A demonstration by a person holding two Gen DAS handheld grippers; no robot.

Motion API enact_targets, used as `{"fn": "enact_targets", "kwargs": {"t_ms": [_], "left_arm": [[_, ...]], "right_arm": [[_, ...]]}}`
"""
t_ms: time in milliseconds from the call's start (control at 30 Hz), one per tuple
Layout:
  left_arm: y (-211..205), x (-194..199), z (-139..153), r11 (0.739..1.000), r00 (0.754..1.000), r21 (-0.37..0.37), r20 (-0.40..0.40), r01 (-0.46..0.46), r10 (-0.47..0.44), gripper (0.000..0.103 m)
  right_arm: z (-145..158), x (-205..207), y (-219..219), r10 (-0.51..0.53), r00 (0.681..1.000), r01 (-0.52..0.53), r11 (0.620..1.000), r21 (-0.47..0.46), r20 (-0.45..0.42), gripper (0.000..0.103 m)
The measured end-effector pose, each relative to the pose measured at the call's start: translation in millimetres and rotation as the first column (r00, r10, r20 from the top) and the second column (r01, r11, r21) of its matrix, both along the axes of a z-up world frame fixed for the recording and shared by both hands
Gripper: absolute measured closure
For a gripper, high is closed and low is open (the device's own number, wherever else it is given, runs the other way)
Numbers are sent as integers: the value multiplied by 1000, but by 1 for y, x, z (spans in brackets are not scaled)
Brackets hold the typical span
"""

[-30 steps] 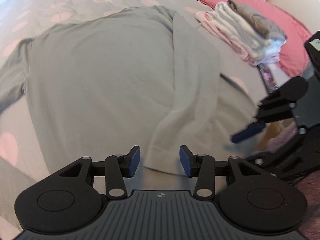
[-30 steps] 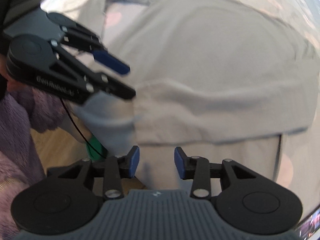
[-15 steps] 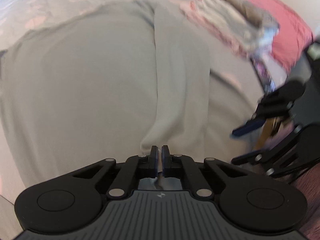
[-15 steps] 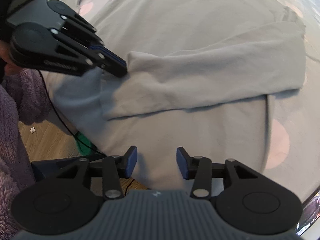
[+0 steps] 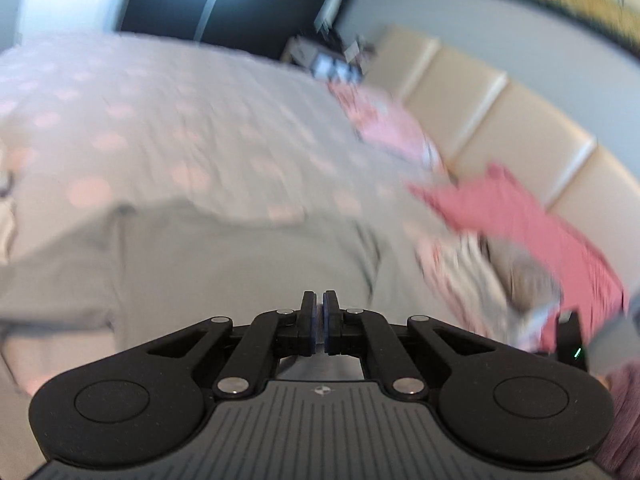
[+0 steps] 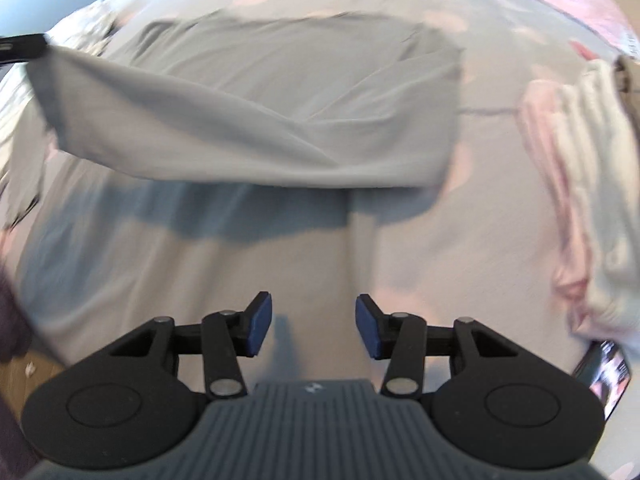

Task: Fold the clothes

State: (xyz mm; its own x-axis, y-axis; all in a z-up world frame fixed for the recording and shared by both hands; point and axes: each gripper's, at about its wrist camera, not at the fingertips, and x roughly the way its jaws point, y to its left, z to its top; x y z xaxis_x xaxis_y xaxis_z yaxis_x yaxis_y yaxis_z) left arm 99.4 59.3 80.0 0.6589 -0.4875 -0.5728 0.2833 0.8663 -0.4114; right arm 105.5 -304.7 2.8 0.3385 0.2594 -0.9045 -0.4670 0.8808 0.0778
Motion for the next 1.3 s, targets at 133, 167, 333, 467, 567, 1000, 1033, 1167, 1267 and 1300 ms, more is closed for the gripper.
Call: {"fn": "enact_targets", "kwargs": {"t_ms": [133, 167, 333, 467, 567, 1000, 1033, 1167, 1267, 1300], "left_arm": [[22, 8, 27, 996, 992, -58, 103, -69, 75, 103], [27, 9, 33, 993, 988, -76, 125, -86, 95, 103], [50, 16, 61, 976, 958, -132, 211, -171, 196, 103], [42, 35, 39, 986, 981, -48, 106, -159, 163, 103], [30, 50, 13, 992, 993, 39, 5, -118, 118, 103], [33, 64, -103, 966, 942, 243, -298, -84, 156, 60], [36, 65, -108, 969, 938, 232, -307, -89, 160, 61], [31, 68, -115, 969, 939, 235, -309, -79, 151, 71], [27, 71, -121, 969, 939, 237, -311, -71, 145, 94], [26, 72, -123, 969, 940, 237, -310, -69, 143, 97]], "right_arm": [[-1, 29, -8, -30, 999, 30, 1000, -9, 33, 53], [-2, 37, -9, -38, 999, 38, 999, -11, 37, 53], [-10, 69, -7, -70, 997, 70, 998, 9, 17, 53], [-18, 80, 7, -57, 998, 57, 998, -10, 2, 52], [-24, 86, 19, -45, 999, 45, 998, -41, -5, 52], [-35, 93, 18, -67, 997, 67, 998, -13, -22, 45], [-36, 93, 18, -66, 998, 66, 998, -12, -22, 45], [-35, 94, 19, -65, 998, 65, 998, -11, -8, 45], [-33, 98, 19, -70, 998, 70, 998, -8, 7, 45], [-32, 99, 19, -71, 997, 71, 997, -8, 12, 45]]}}
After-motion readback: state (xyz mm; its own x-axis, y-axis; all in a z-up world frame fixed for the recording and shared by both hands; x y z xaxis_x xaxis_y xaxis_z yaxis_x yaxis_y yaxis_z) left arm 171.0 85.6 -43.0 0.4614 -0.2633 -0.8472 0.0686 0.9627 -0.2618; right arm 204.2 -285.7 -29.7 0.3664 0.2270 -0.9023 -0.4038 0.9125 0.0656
